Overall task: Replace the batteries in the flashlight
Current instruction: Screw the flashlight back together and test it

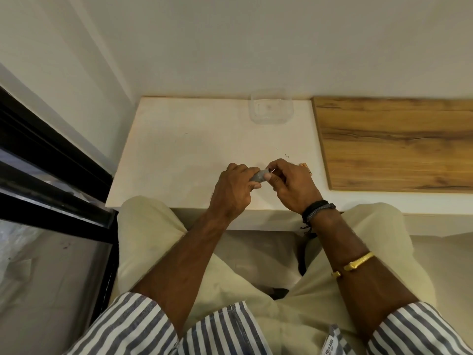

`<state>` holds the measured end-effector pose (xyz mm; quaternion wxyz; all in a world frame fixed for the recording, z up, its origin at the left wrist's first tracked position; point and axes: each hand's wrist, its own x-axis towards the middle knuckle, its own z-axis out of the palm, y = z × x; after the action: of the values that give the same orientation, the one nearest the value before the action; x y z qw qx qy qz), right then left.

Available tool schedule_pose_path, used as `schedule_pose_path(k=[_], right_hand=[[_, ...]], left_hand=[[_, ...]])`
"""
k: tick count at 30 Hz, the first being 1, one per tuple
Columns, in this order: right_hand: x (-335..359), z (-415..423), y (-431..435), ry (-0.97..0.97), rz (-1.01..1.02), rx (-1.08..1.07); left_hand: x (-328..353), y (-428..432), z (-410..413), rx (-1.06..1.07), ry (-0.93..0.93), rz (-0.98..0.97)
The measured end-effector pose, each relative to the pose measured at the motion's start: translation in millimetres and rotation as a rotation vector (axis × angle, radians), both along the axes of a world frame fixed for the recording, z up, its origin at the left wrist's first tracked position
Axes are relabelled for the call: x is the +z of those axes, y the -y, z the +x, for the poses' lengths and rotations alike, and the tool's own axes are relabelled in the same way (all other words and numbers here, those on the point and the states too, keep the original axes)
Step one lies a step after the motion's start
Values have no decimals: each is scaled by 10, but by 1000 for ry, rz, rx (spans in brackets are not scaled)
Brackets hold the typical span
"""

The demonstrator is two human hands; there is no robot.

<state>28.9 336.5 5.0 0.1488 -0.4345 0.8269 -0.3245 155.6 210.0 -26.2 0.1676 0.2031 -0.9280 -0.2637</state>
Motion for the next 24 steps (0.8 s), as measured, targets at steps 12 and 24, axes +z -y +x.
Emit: schedule_pose_path(k=[12, 24], right_hand=[[-137, 116, 60, 349, -247, -175], [-166, 213, 165, 1560, -740, -511]], left_hand=[[23, 8, -11, 69, -121, -40], [90, -63, -95, 276, -254, 542]])
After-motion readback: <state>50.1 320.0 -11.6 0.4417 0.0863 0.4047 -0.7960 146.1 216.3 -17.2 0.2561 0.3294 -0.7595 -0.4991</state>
